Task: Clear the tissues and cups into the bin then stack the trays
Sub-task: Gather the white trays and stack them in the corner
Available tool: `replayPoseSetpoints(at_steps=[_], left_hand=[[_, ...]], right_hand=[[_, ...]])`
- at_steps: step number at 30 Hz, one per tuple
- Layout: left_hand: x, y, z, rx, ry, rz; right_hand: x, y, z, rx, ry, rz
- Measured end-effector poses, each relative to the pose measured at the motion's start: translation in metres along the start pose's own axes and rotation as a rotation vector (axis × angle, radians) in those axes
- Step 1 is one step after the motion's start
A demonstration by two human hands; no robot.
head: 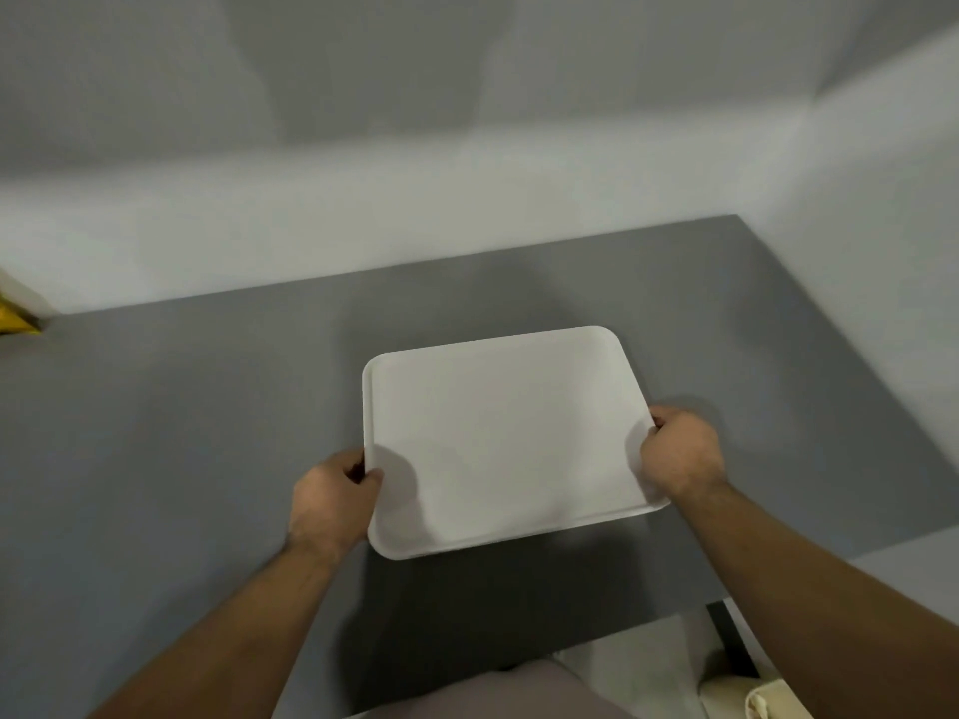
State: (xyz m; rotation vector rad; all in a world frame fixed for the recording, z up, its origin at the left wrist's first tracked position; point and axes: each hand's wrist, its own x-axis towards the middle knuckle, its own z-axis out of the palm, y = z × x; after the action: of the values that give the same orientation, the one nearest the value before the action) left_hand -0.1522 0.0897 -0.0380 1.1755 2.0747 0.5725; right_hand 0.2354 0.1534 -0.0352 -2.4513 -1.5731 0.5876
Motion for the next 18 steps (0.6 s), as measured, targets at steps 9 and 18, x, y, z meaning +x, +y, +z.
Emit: replayPoseSetpoints(at_steps=[9, 18], left_hand=[[0.005, 0.003, 0.001, 0.076, -0.029, 0.010], [-0.026, -0.008, -0.003, 0.140, -0.204, 0.187]], right_hand=[[0.003, -0.005, 0.001, -0.137, -0.110, 0.019], [-0.012, 0.029, -0.012, 0.432, -0.147, -0.025]])
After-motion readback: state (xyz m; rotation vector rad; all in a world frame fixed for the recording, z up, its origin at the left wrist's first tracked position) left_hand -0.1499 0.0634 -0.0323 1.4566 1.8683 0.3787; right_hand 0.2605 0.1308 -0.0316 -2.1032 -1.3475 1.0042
